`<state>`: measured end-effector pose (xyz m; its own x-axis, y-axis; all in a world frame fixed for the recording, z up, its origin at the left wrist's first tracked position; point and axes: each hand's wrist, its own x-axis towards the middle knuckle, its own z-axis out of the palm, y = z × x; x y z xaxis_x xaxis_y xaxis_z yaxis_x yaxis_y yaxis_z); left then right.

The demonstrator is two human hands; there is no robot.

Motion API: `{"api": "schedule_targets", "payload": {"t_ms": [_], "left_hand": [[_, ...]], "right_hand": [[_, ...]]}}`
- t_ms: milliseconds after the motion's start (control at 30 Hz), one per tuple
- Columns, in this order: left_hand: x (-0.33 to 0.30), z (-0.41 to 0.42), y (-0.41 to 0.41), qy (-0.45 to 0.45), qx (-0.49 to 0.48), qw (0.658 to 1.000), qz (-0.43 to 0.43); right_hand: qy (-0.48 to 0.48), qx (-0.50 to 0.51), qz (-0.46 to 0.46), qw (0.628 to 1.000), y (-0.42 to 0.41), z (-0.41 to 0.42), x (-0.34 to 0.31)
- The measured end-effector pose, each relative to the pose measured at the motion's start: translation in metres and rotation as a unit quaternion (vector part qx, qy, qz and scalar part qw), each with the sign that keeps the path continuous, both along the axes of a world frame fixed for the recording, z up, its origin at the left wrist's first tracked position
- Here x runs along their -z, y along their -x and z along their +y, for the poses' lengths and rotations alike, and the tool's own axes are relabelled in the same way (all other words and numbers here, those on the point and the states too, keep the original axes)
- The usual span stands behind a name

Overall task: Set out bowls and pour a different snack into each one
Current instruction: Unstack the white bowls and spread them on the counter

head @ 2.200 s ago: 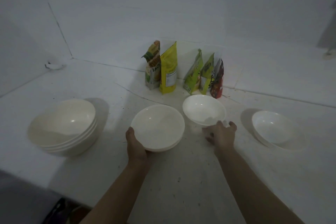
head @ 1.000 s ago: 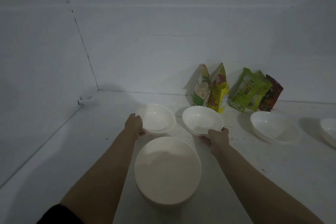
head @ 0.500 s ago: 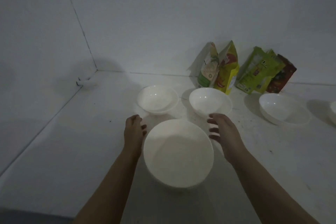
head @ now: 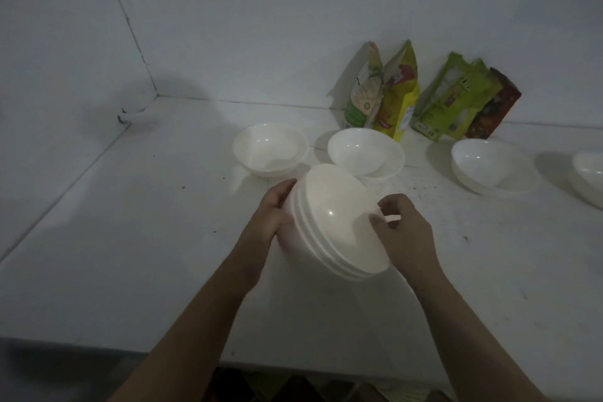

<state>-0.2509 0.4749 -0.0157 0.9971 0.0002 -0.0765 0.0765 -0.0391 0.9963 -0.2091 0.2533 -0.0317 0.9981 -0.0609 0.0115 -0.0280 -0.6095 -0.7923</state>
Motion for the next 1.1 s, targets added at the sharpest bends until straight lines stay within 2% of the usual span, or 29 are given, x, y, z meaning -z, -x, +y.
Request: {"api": "schedule_targets", "payload": {"t_ms": [67,133,200,267,300,367,567,633,733,867,1000,1100], "left_hand": [[-0.011,-0.014,0.001,-0.018,0.003,1.000,0.002],[-0.025,-0.029,0.000,-0.060,0.033,0.998,0.001],[-0.039,-0.045,-0.004,-0.106,0.066,0.992,0.006],[-0.051,-0.061,-0.008,-0.154,0.075,0.985,0.010],[-0.055,-0.069,-0.010,-0.175,0.082,0.981,0.013],[-0.061,-0.080,-0.012,-0.207,0.103,0.973,0.004],[-0.066,-0.085,-0.021,-0.258,0.155,0.954,-0.003],[-0.062,-0.081,-0.021,-0.271,0.124,0.954,-0.026],[-0.046,-0.057,-0.022,-0.218,0.027,0.975,-0.034],[-0.023,-0.022,-0.023,-0.114,-0.039,0.993,-0.015],[0.001,-0.004,-0.024,-0.093,-0.078,0.993,-0.006],[0.019,0.002,-0.022,-0.116,-0.105,0.988,-0.002]], "right_hand": [[0.046,0.012,-0.070,0.996,0.007,-0.004,0.006],[0.019,0.025,-0.116,0.993,0.018,-0.006,-0.002],[-0.081,0.006,-0.068,0.994,0.026,-0.007,-0.019],[-0.215,-0.054,0.053,0.974,0.033,-0.007,-0.043],[-0.251,-0.083,0.095,0.960,0.034,-0.007,-0.052],[-0.248,-0.116,0.111,0.955,0.033,-0.007,-0.061],[-0.231,-0.118,0.106,0.960,0.034,-0.007,-0.066],[-0.252,-0.097,0.094,0.958,0.038,-0.005,-0.066],[-0.271,-0.043,0.055,0.960,0.041,-0.008,-0.071],[-0.266,-0.037,-0.024,0.963,0.050,-0.007,-0.082],[-0.223,-0.056,-0.104,0.968,0.059,-0.001,-0.086],[-0.206,-0.059,-0.138,0.967,0.062,-0.002,-0.087]]}}
